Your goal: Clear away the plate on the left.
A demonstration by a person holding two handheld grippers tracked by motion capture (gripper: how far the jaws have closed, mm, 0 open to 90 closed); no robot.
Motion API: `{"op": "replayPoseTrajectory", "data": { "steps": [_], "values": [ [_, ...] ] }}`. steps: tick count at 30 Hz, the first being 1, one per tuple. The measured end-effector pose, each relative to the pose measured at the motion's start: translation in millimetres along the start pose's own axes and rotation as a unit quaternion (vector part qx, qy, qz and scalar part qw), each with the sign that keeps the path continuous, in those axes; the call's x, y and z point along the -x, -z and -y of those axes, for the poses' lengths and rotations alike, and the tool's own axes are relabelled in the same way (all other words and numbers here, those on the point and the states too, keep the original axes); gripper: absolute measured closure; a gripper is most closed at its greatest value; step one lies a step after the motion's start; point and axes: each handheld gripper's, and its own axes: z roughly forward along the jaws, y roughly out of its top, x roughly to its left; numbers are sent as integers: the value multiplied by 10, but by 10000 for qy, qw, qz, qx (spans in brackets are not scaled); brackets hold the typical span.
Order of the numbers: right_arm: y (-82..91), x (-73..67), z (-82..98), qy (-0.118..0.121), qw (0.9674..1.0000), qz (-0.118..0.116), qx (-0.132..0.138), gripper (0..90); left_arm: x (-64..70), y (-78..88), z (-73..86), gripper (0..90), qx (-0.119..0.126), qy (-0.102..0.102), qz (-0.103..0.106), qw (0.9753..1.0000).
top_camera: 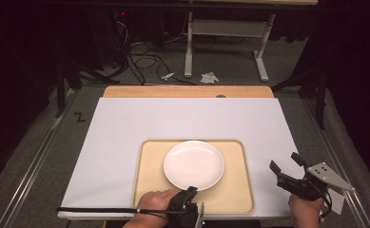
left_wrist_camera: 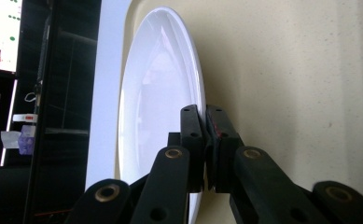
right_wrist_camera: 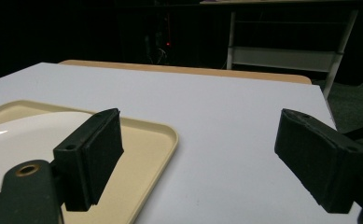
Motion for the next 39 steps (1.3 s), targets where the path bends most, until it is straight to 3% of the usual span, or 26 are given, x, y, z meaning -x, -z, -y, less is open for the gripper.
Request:
{"op": "replayPoseTrajectory", "data": {
  "steps": [6,13,18,24,30,39],
  "values": [
    [19,-16,-16,44,10000,-15,46,161,46,0,-4,865,27,-35,80,10000],
    [18,-15,-15,30,10000,-6,36,161,43,-35,-4,853,105,68,237,9996],
    [16,-8,-14,3,10000,-27,30,161,23,-73,-7,835,118,310,487,9983],
    [5,-2,-14,18,10000,-59,29,161,47,-111,2,777,8,256,627,9977],
    [8,-3,-16,23,10000,-56,22,162,15,-89,-13,652,106,444,526,9976],
    [6,-10,-26,37,10000,-71,48,161,-50,22,-37,590,370,639,459,9962]
  ]
}}
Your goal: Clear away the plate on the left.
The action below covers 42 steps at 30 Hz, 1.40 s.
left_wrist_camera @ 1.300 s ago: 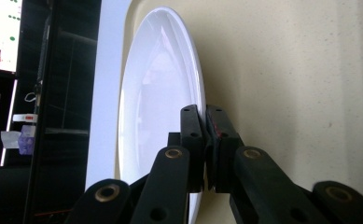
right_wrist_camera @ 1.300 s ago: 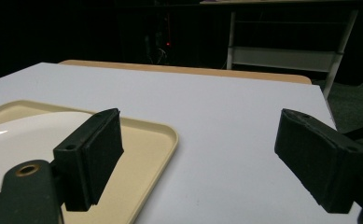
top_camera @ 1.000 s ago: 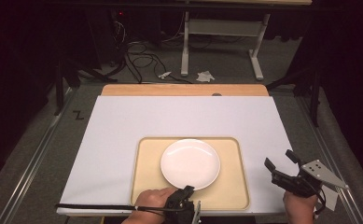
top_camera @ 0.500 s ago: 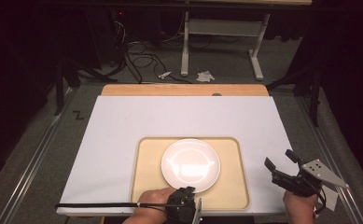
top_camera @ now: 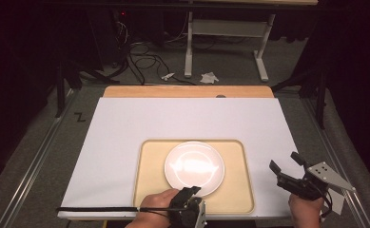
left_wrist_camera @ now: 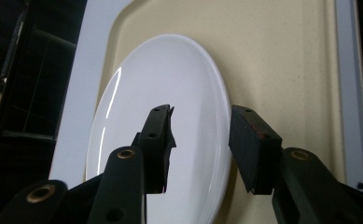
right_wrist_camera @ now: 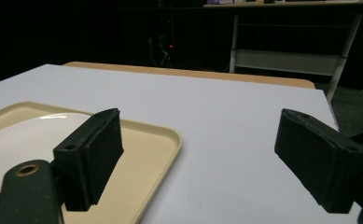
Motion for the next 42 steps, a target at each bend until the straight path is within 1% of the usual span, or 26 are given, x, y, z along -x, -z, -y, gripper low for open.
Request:
{"op": "replayPoseTrajectory", "data": {
  "steps": [2,6,7,8,12,14,17,20,22,23,24,25,27,28,29,30,31,32,33,34,36,37,39,40,41,42],
  "values": [
    [0,-6,-3,2,10000,3,5,161,-21,14,-3,588,48,85,-17,10000],
    [3,-11,-5,-1,10000,-5,11,161,-53,36,-11,583,83,162,-56,9998],
    [3,-9,-5,-7,10000,-1,13,161,-64,41,-12,578,83,162,-80,9998],
    [3,-6,-5,-14,10000,-1,13,161,-71,44,-12,575,85,198,-64,9997],
    [4,-1,-5,-21,10000,5,28,161,-134,70,4,556,48,297,-131,9995],
    [1,3,-4,5,10000,-12,26,161,-162,87,12,545,39,318,-187,9993],
    [-9,-2,-10,5,10000,-17,28,161,-220,117,44,526,-17,414,-310,9987],
    [-22,-21,-17,13,10000,-34,17,161,-286,170,76,507,-67,507,-486,9975],
    [-36,-28,-22,27,10000,-45,27,162,-323,207,104,504,-23,588,-589,9965],
    [-43,-32,-23,29,10000,-46,20,161,-365,240,142,505,58,721,-661,9952],
    [-55,-38,-19,58,10000,-61,-3,161,-397,254,169,506,87,838,-680,9941],
    [-61,-43,-17,57,10000,-65,-20,161,-447,280,217,505,71,953,-755,9926],
    [-68,-41,-16,68,9999,-64,-38,161,-534,324,306,503,76,1172,-832,9896],
    [-67,-35,-17,72,10000,-60,-30,162,-559,337,333,495,29,1222,-870,9887],
    [-65,-33,-19,64,10000,-56,-21,161,-590,370,383,486,30,1275,-964,9871],
    [-63,-28,-20,51,10000,-49,-13,161,-613,395,417,490,48,1367,-975,9858],
    [-61,-24,-21,65,10000,-39,-16,161,-652,432,477,491,59,1523,-1000,9832],
    [-64,-21,-20,46,10000,-33,-7,161,-674,454,514,492,52,1596,-1029,9818],
    [-66,-19,-19,47,10000,-32,-3,161,-711,489,578,492,29,1709,-1097,9792],
    [-66,-21,-14,64,10000,-23,-38,161,-735,513,619,492,13,1780,-1132,9775],
    [-64,-37,-12,68,10000,-36,-57,161,-815,597,753,491,18,2003,-1255,9717],
    [-62,-43,-15,89,9999,-39,-47,161,-846,641,817,492,23,2131,-1312,9682],
    [-53,-55,-22,101,9999,-48,-26,161,-893,732,953,489,35,2410,-1423,9600],
    [-51,-58,-24,110,9999,-38,-37,162,-905,766,1006,488,47,2515,-1458,9568],
    [-51,-60,-24,114,9999,-37,-39,161,-916,827,1130,486,58,2745,-1544,9491],
    [-56,-63,-20,113,9999,-30,-47,161,-915,849,1181,475,22,2808,-1614,9461]
  ]
}}
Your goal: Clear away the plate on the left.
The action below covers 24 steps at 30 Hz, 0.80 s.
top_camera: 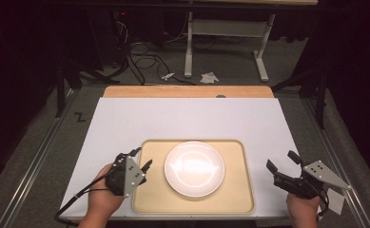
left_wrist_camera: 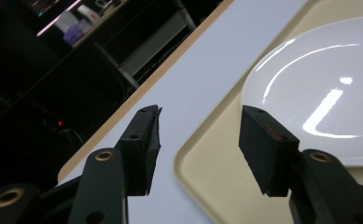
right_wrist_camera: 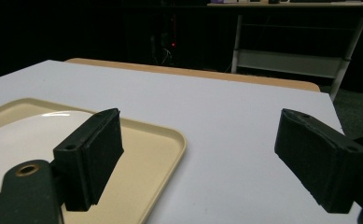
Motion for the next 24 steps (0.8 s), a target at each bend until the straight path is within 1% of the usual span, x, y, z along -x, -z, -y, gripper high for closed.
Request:
{"op": "replayPoseTrajectory", "data": {
  "steps": [1,2,3,4,6,7,8,9,11,13,14,15,17,18,19,21,22,24],
  "values": [
    [-1,-1,2,-3,10000,16,-17,161,-45,22,56,465,-37,111,-103,9999],
    [-5,-2,3,-9,10000,6,-19,161,-80,37,98,457,-47,252,-146,9996],
    [-7,-5,2,-26,10000,23,-21,161,-129,59,152,446,-49,453,-188,9988],
    [-10,-5,1,-7,10000,16,-16,161,-173,81,203,435,-76,605,-258,9978],
    [-8,-10,-4,-3,10000,26,-22,161,-239,117,284,402,-60,925,-358,9950],
    [-7,-12,-4,-7,10000,11,-14,161,-282,150,343,380,-45,1126,-424,9927],
    [-3,-13,-3,-10,10000,2,-12,161,-295,167,371,339,-48,1175,-476,9919],
    [1,-11,-1,7,10000,-3,-10,161,-311,190,408,321,-51,1251,-517,9908],
    [8,-4,-1,-8,10000,-9,3,161,-340,227,490,273,-26,1410,-429,9891],
    [21,1,-4,-30,10000,-2,14,161,-372,251,583,206,-18,1559,-400,9870],
    [28,7,-8,-20,10000,9,25,162,-403,253,631,166,-68,1675,-420,9849],
    [36,10,-13,-50,10000,10,60,161,-481,244,714,162,-209,1931,-586,9792],
    [47,19,-21,-35,9999,23,97,161,-584,246,792,126,-226,2397,-537,9691],
    [45,18,-23,-33,9999,28,93,161,-625,261,814,114,-139,2607,-487,9641],
    [41,18,-23,-32,10000,33,82,161,-634,291,804,113,-43,2575,-513,9649],
    [33,14,-23,-11,10000,25,75,161,-613,309,767,116,-9,2406,-575,9689],
    [32,8,-23,-17,10000,26,70,161,-604,305,758,117,-1,2410,-558,9689],
    [26,1,-22,-10,10000,13,55,161,-597,279,765,115,-23,2518,-419,9669]
  ]
}}
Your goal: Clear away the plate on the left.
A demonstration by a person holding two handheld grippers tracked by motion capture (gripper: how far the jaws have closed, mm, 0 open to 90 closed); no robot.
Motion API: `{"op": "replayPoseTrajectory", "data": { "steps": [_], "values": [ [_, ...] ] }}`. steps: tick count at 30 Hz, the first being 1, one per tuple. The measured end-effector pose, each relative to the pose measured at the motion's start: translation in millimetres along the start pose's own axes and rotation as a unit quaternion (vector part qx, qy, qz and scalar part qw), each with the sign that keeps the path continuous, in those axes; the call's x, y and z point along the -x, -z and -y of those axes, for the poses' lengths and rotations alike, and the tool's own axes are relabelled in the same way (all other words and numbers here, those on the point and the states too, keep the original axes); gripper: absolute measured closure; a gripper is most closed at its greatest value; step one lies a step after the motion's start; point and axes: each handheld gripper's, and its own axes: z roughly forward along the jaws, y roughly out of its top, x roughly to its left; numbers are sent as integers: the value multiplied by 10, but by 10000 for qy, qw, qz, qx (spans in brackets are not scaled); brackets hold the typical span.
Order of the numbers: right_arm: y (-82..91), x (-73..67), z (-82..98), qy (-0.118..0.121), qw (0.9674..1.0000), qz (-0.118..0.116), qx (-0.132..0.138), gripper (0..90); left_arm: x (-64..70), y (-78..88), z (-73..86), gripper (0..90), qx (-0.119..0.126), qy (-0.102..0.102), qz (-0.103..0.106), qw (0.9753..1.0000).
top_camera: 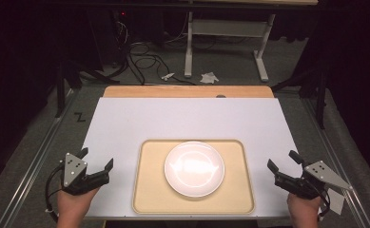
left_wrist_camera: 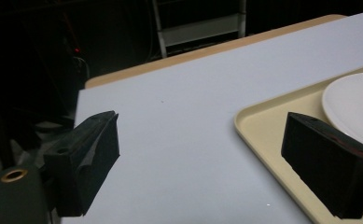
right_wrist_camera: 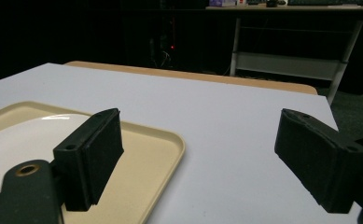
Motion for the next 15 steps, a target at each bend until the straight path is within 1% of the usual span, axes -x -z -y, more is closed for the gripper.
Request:
{"op": "replayPoseTrajectory", "data": {
  "steps": [1,3,6,8,9,11,15],
  "values": [
    [-1,-1,0,24,10000,11,-5,161,7,-15,5,107,-51,5,18,10000],
    [7,-7,-2,-11,10000,28,-3,161,22,-21,6,100,-122,-85,14,9999],
    [28,1,-2,15,10000,20,30,161,36,-21,-7,99,-73,-26,57,10000],
    [36,10,1,-7,10000,36,29,161,56,-29,-15,97,-76,-70,66,9999],
    [38,13,3,-21,10000,42,26,161,78,-41,-21,96,-108,-145,77,9998],
    [44,23,7,-11,10000,49,34,161,115,-63,-30,87,-146,-230,110,9996],
    [45,34,17,-49,10000,48,26,161,202,-95,-73,43,-201,-402,192,9988]
  ]
}}
